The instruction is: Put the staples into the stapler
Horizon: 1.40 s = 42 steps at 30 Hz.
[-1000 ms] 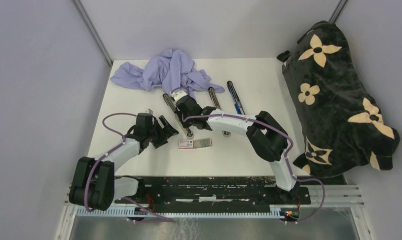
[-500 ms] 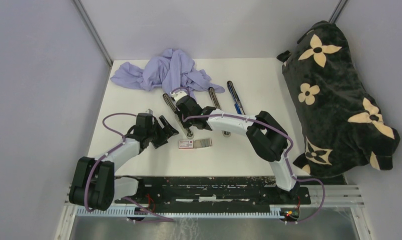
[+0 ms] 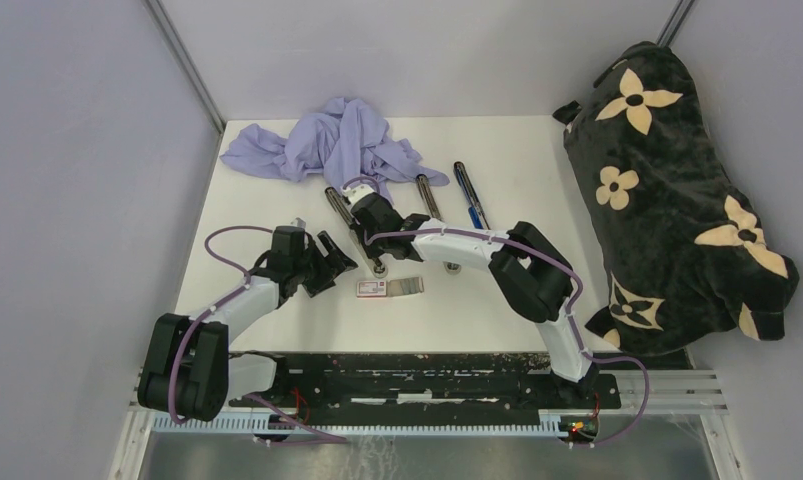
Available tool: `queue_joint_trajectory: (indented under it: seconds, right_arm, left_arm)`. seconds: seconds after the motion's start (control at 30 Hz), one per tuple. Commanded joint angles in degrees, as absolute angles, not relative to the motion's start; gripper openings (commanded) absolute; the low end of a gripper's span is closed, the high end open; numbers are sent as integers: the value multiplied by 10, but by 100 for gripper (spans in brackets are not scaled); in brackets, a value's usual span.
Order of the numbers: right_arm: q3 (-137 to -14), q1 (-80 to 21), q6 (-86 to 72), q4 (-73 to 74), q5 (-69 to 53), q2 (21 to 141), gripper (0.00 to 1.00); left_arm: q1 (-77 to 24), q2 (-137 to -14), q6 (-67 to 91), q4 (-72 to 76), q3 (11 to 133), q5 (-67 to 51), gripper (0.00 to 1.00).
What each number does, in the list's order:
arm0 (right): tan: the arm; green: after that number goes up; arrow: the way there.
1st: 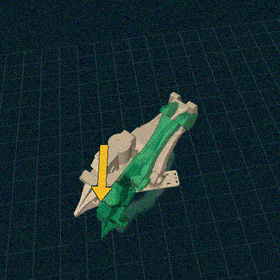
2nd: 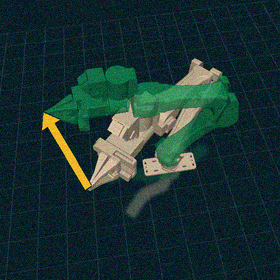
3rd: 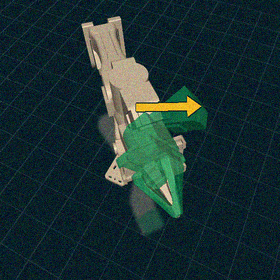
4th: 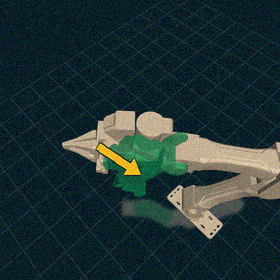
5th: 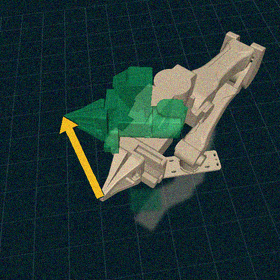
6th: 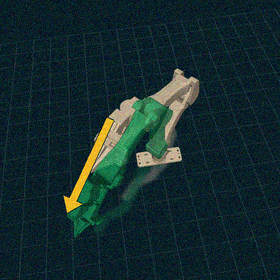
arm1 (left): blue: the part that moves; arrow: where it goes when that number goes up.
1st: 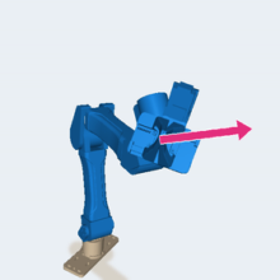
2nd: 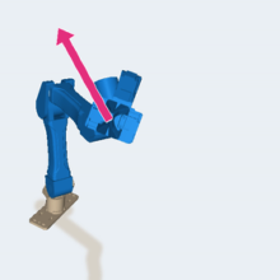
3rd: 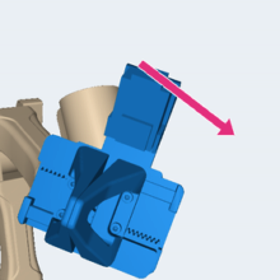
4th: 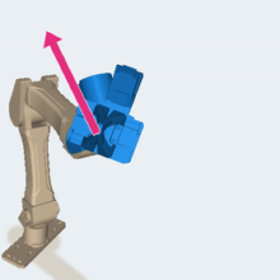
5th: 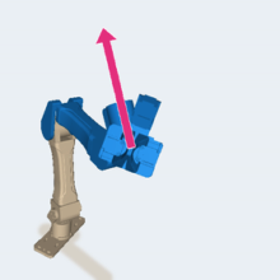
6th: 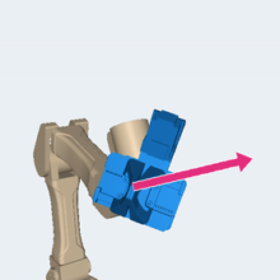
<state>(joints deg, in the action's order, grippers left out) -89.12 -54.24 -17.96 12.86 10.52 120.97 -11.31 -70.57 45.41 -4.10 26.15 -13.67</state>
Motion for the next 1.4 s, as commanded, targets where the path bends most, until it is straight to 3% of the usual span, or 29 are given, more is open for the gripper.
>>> queue_joint_trajectory:
  seconds: [0.0,0.27,0.77,1.37]
  right_arm:
    - [-892,-541,-187,126,106,1210,6]
    - [-882,-541,-184,136,111,1198,13]
    - [-858,-541,-178,169,90,1113,40]
    - [-784,-541,-280,338,130,1028,40]
  left_arm:
    - [-110,-701,465,-33,260,-142,84]
    - [-109,-698,465,-35,260,-142,85]
    - [-111,-682,460,-40,260,-148,85]
    - [-137,-649,461,-44,256,-161,84]
